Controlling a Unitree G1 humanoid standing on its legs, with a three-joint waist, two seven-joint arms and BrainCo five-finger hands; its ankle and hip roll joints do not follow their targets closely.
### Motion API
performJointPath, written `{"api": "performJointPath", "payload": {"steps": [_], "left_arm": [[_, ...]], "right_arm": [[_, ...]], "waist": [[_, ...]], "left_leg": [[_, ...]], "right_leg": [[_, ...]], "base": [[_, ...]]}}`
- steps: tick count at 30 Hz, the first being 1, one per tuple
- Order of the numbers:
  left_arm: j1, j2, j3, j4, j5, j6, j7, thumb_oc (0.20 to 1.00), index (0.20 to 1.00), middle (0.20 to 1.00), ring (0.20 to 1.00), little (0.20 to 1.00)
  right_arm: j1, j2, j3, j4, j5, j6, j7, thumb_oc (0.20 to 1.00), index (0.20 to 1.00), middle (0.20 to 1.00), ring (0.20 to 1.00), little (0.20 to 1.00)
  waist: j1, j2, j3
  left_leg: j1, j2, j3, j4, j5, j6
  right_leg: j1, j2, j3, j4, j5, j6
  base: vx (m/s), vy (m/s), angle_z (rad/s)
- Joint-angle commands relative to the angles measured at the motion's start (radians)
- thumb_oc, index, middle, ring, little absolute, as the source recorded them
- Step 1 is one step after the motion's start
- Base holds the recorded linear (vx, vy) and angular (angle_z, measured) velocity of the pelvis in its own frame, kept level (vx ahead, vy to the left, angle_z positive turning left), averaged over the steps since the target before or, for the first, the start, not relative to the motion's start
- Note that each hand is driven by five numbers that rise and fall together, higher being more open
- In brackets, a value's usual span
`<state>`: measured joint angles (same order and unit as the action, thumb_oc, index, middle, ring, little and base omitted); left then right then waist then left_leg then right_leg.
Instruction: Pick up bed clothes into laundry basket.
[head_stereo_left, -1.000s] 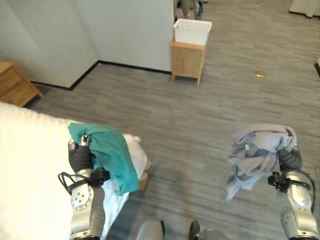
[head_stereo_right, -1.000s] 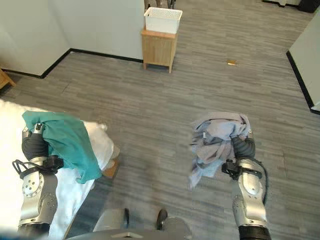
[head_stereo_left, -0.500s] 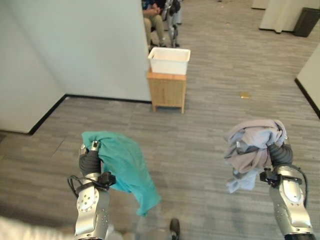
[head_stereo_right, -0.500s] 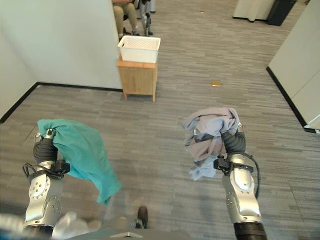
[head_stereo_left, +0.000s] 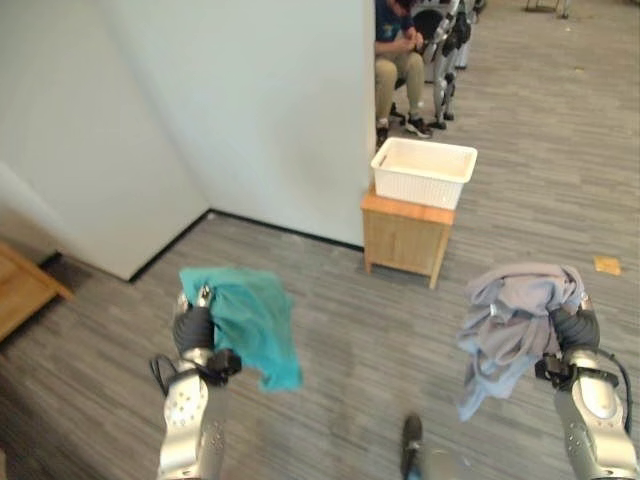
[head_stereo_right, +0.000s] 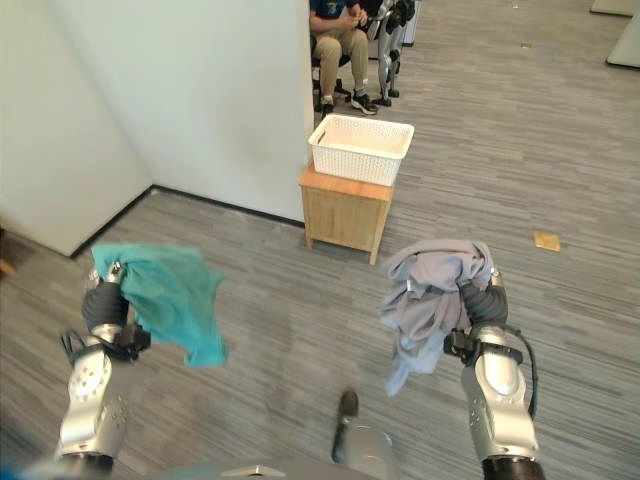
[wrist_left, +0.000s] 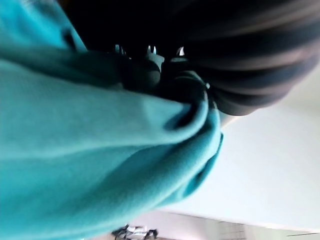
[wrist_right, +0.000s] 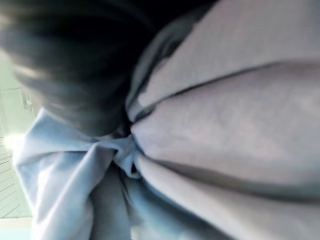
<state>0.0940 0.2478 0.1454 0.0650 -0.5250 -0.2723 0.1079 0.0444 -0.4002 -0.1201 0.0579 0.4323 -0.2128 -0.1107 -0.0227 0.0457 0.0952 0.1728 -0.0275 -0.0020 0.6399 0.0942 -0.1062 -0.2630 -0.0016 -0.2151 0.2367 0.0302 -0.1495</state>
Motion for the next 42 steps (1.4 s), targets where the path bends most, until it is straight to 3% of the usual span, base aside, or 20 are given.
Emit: {"api": "performJointPath", "payload": {"steps": [1, 5, 6, 7, 11, 14, 16, 18, 19, 20, 22, 26, 28, 30, 34, 37, 38, 40, 41, 42], "left_arm": [[-0.093, 0.115, 0.012, -0.066, 0.009, -0.061, -0.025, 0.2, 0.2, 0.2, 0.2, 0.2], [-0.136, 0.123, -0.019, -0.055, 0.008, -0.058, -0.016, 0.2, 0.2, 0.2, 0.2, 0.2], [-0.153, 0.12, -0.043, -0.043, 0.005, -0.058, -0.026, 0.2, 0.2, 0.2, 0.2, 0.2], [-0.164, 0.116, -0.056, -0.029, 0.02, -0.06, -0.024, 0.2, 0.2, 0.2, 0.2, 0.2], [-0.131, 0.101, -0.041, -0.03, 0.027, -0.057, -0.037, 0.2, 0.2, 0.2, 0.2, 0.2], [-0.074, 0.086, -0.018, -0.022, 0.016, -0.049, -0.053, 0.2, 0.2, 0.2, 0.2, 0.2], [-0.066, 0.093, -0.008, -0.026, 0.007, -0.046, -0.048, 0.2, 0.2, 0.2, 0.2, 0.2], [-0.05, 0.105, -0.001, -0.035, 0.011, -0.041, -0.056, 0.2, 0.2, 0.2, 0.2, 0.2], [-0.05, 0.105, 0.001, -0.035, 0.011, -0.041, -0.056, 0.2, 0.2, 0.2, 0.2, 0.2], [-0.043, 0.119, 0.006, -0.041, 0.019, -0.04, -0.057, 0.2, 0.2, 0.2, 0.2, 0.2], [-0.046, 0.128, 0.002, -0.044, 0.022, -0.038, -0.062, 0.2, 0.2, 0.2, 0.2, 0.2], [-0.071, 0.152, -0.016, -0.054, 0.021, -0.041, -0.078, 0.2, 0.2, 0.2, 0.2, 0.2], [-0.103, 0.16, -0.069, -0.028, 0.032, -0.049, -0.079, 0.2, 0.2, 0.2, 0.2, 0.2], [-0.056, 0.166, -0.072, -0.035, 0.009, -0.042, -0.11, 0.2, 0.2, 0.2, 0.2, 0.2], [0.03, 0.148, -0.099, -0.035, -0.05, -0.024, -0.152, 0.2, 0.2, 0.2, 0.2, 0.2], [0.072, 0.154, -0.112, -0.021, -0.086, -0.013, -0.154, 0.2, 0.2, 0.2, 0.2, 0.2], [0.094, 0.167, -0.121, -0.012, -0.116, -0.005, -0.151, 0.2, 0.2, 0.2, 0.2, 0.2], [0.104, 0.184, -0.131, -0.004, -0.133, 0.001, -0.152, 0.2, 0.2, 0.2, 0.2, 0.2], [0.116, 0.201, -0.14, -0.005, -0.159, 0.007, -0.16, 0.2, 0.2, 0.2, 0.2, 0.2], [0.114, 0.214, -0.148, -0.004, -0.168, 0.009, -0.16, 0.2, 0.2, 0.2, 0.2, 0.2]], "right_arm": [[-0.066, -0.034, -0.038, -0.122, 0.033, -0.1, -0.001, 0.2, 0.2, 0.2, 0.2, 0.2], [-0.07, -0.047, -0.06, -0.134, 0.044, -0.107, -0.037, 0.2, 0.2, 0.2, 0.2, 0.2], [-0.058, -0.048, -0.073, -0.145, 0.045, -0.112, -0.039, 0.2, 0.2, 0.2, 0.2, 0.2], [-0.039, -0.055, -0.069, -0.153, 0.021, -0.109, -0.038, 0.2, 0.2, 0.2, 0.2, 0.2], [-0.042, -0.06, -0.06, -0.154, -0.013, -0.086, -0.023, 0.2, 0.2, 0.2, 0.2, 0.2], [-0.054, -0.051, -0.057, -0.154, -0.05, -0.074, -0.011, 0.2, 0.2, 0.2, 0.2, 0.2], [-0.068, -0.05, -0.055, -0.152, -0.052, -0.075, -0.017, 0.2, 0.2, 0.2, 0.2, 0.2], [-0.095, -0.048, -0.051, -0.14, -0.071, -0.071, -0.023, 0.2, 0.2, 0.2, 0.2, 0.2], [-0.097, -0.048, -0.05, -0.139, -0.072, -0.071, -0.023, 0.2, 0.2, 0.2, 0.2, 0.2], [-0.118, -0.058, -0.048, -0.131, -0.099, -0.061, -0.024, 0.2, 0.2, 0.2, 0.2, 0.2], [-0.119, -0.062, -0.061, -0.127, -0.114, -0.057, -0.03, 0.2, 0.2, 0.2, 0.2, 0.2], [-0.145, -0.129, -0.137, -0.123, -0.129, -0.071, -0.072, 0.2, 0.2, 0.2, 0.2, 0.2], [-0.205, -0.261, -0.17, -0.09, -0.122, -0.104, -0.101, 0.2, 0.2, 0.2, 0.2, 0.2], [-0.274, -0.377, -0.178, -0.094, -0.076, -0.101, -0.063, 0.2, 0.2, 0.2, 0.2, 0.2], [-0.543, -0.649, -0.01, 0.073, -0.009, -0.093, -0.039, 0.2, 0.2, 0.2, 0.2, 0.2], [-0.751, -0.74, 0.134, 0.176, 0.054, -0.1, -0.041, 0.2, 0.2, 0.2, 0.2, 0.2], [-0.978, -0.784, 0.322, 0.324, 0.12, -0.085, -0.032, 0.2, 0.2, 0.2, 0.2, 0.2], [-1.198, -0.805, 0.504, 0.472, 0.161, -0.055, -0.015, 0.2, 0.2, 0.2, 0.2, 0.2], [-1.443, -0.803, 0.717, 0.647, 0.127, -0.02, -0.014, 0.2, 0.2, 0.2, 0.2, 0.2], [-1.505, -0.771, 0.759, 0.735, 0.122, -0.002, -0.014, 0.2, 0.2, 0.2, 0.2, 0.2]], "waist": [[-0.014, -0.1, 0.03], [0.019, -0.124, 0.063], [0.02, -0.116, 0.057], [0.027, -0.097, 0.044], [0.041, -0.086, 0.029], [0.054, -0.073, -0.002], [0.063, -0.067, -0.001], [0.065, -0.056, 0.015], [0.067, -0.057, 0.015], [0.062, -0.046, 0.035], [0.05, -0.039, 0.044], [0.023, -0.044, 0.032], [0.004, -0.069, 0.035], [0.043, -0.097, 0.014], [0.075, -0.125, 0.003], [0.095, -0.137, 0.001], [0.108, -0.147, 0.002], [0.118, -0.157, 0.006], [0.128, -0.162, 0.014], [0.136, -0.165, 0.021]], "left_leg": [[-0.121, 0.101, -0.017, 0.046, 0.022, -0.001], [-0.298, 0.138, 0.061, -0.008, -0.023, 0.02], [-0.304, 0.182, 0.135, -0.181, -0.024, 0.014], [-0.298, 0.152, 0.145, -0.4, -0.015, 0.016], [-0.279, 0.077, 0.124, -0.527, -0.001, 0.01], [-0.209, 0.046, 0.106, -0.613, -0.04, 0.05], [-0.179, 0.033, 0.09, -0.636, -0.051, 0.072], [-0.142, 0.026, 0.091, -0.653, -0.068, 0.104], [-0.143, 0.023, 0.095, -0.655, -0.067, 0.107], [-0.105, 0.016, 0.089, -0.671, -0.077, 0.13], [-0.08, 0.014, 0.059, -0.683, -0.082, 0.133], [-0.053, 0.004, -0.016, -0.707, -0.097, 0.117], [-0.046, -0.01, -0.105, -0.701, -0.113, 0.117], [-0.048, -0.017, -0.136, -0.697, -0.12, 0.113], [-0.062, -0.013, -0.155, -0.703, -0.109, 0.104], [-0.071, -0.008, -0.17, -0.704, -0.105, 0.096], [-0.078, 0.0, -0.174, -0.708, -0.1, 0.088], [-0.084, 0.006, -0.179, -0.711, -0.096, 0.08], [-0.098, 0.012, -0.19, -0.711, -0.09, 0.073], [-0.109, 0.013, -0.195, -0.709, -0.086, 0.07]], "right_leg": [[0.216, -0.101, -0.011, -0.181, 0.031, 0.211], [0.315, -0.096, 0.007, -0.234, 0.0, 0.21], [0.348, -0.092, 0.001, -0.249, -0.019, 0.224], [0.366, -0.086, 0.003, -0.267, -0.034, 0.239], [0.41, -0.081, 0.011, -0.296, -0.043, 0.251], [0.41, -0.093, 0.025, -0.264, -0.072, 0.268], [0.384, -0.126, 0.029, -0.157, -0.085, 0.279], [0.301, -0.16, 0.025, 0.022, -0.03, 0.302], [0.29, -0.164, 0.031, 0.038, -0.035, 0.305], [0.23, -0.183, 0.045, 0.193, 0.022, 0.321], [0.178, -0.169, 0.088, 0.237, 0.027, 0.312], [0.13, -0.142, 0.188, 0.02, 0.003, 0.3], [0.139, -0.096, 0.305, -0.141, 0.034, 0.323], [0.194, -0.128, 0.274, -0.189, 0.051, 0.332], [0.232, -0.127, 0.245, -0.241, 0.068, 0.322], [0.244, -0.123, 0.225, -0.258, 0.063, 0.31], [0.25, -0.12, 0.21, -0.269, 0.064, 0.304], [0.253, -0.115, 0.2, -0.28, 0.065, 0.299], [0.252, -0.11, 0.188, -0.289, 0.067, 0.294], [0.248, -0.108, 0.18, -0.293, 0.068, 0.293]], "base": [[0.29, -0.211, -0.44], [0.39, -0.132, -0.33], [0.6, 0.078, -0.75], [0.68, 0.093, -0.6], [0.33, 0.067, -0.34], [0.28, 0.139, -0.47], [0.19, 0.182, -0.25], [0.09, 0.175, 0.08], [0.11, 0.215, 0.06], [0.13, 0.172, 0.0], [0.2, 0.105, 0.04], [0.26, -0.044, 0.78], [0.27, -0.095, 1.2], [0.19, -0.108, 1.72], [0.07, -0.081, 0.45], [0.03, -0.065, 0.4], [0.05, -0.092, 0.2], [0.03, -0.084, 0.0], [-0.01, -0.072, 0.04], [0.0, -0.065, 0.05]]}}
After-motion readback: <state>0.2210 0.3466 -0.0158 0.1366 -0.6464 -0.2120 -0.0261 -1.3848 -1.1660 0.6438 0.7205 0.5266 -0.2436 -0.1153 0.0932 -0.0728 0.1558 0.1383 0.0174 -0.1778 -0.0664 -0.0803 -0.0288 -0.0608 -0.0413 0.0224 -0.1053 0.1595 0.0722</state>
